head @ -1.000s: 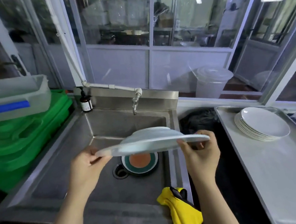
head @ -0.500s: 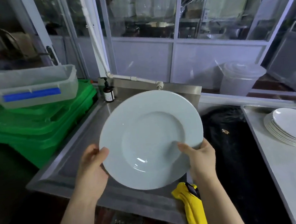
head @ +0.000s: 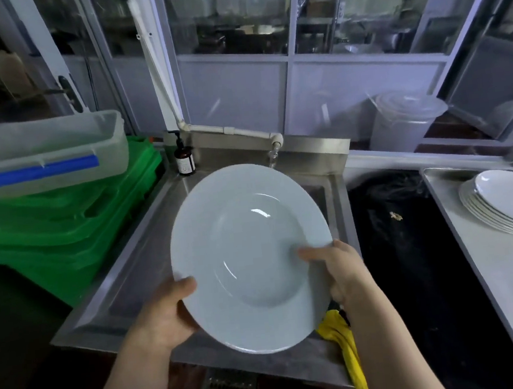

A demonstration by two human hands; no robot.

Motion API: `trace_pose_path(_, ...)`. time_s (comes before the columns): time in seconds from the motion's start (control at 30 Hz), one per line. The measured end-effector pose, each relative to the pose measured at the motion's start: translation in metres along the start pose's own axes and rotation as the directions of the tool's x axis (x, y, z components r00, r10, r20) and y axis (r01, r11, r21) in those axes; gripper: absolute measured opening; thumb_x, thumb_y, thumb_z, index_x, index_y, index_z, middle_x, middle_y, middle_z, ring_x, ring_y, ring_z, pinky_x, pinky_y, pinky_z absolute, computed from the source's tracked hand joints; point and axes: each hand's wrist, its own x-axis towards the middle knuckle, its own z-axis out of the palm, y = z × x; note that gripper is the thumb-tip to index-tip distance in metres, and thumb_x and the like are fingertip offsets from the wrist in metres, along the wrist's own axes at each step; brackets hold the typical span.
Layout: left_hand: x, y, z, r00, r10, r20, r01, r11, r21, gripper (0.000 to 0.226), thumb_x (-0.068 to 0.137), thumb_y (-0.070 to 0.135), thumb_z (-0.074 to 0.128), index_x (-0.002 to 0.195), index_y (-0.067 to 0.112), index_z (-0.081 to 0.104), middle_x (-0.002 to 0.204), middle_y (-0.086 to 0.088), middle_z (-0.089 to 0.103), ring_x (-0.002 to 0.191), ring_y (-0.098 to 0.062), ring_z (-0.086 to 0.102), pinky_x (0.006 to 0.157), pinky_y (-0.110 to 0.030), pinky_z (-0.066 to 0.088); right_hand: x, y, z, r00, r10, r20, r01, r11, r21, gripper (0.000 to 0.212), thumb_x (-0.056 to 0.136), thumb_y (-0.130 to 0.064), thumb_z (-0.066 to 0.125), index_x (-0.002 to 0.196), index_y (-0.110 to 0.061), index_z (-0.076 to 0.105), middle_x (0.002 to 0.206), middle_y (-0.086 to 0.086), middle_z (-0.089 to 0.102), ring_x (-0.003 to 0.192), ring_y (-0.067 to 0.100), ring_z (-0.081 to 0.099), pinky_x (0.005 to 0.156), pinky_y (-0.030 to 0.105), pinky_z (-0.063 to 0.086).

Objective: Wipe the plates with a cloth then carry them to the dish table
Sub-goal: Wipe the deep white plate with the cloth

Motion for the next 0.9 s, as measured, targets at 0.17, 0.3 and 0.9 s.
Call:
trace_pose_path(0.17,0.003,-0.006,-0.017,0.988,-0.087,-0.130,0.083,0.996,-0.036,0.048,0.047,-0.002,0.065,0.087,0.020,0.079,0.091,-0.010,0.075,0.085,-0.027,0.073,0.062,-0.037,0.059,0.006,-0.017,0.008,0.999,-0.037,-0.039,0.030,0.984,-0.176,0.031,0.065,0.003,0.080,0.092,-0.006,0.068,0.082,0.012,0.074,0.078,0.035,0.070,0.074,0.048,0.058)
trace_pose_path(0.3,0.012,-0.009,-0.026,0.966,-0.079,-0.247,0.059,0.994,-0.087,0.056,0.050,-0.004,0.054,0.100,0.017,0.069,0.089,-0.009,0.074,0.084,-0.029,0.071,0.060,-0.039,0.059,0.012,-0.025,0.016,0.996,-0.070,-0.047,0.062,0.984,-0.166,0.024,0.077,-0.002,0.073,0.101,-0.001,0.070,0.088,0.015,0.074,0.079,0.033,0.070,0.077,0.046,0.058)
trace_pose_path(0.9,0.020,-0.007,-0.049,0.970,0.007,-0.242,-0.019,0.999,-0.048,0.058,0.070,-0.003,0.040,0.096,0.033,0.077,0.102,0.003,0.073,0.097,-0.017,0.070,0.077,-0.033,0.058,0.009,0.139,-0.098,0.948,-0.091,-0.305,-0.266,0.298,-0.916,0.073,0.080,-0.049,0.068,0.143,-0.029,0.036,0.139,0.003,0.045,0.123,0.029,0.045,0.098,0.039,0.042)
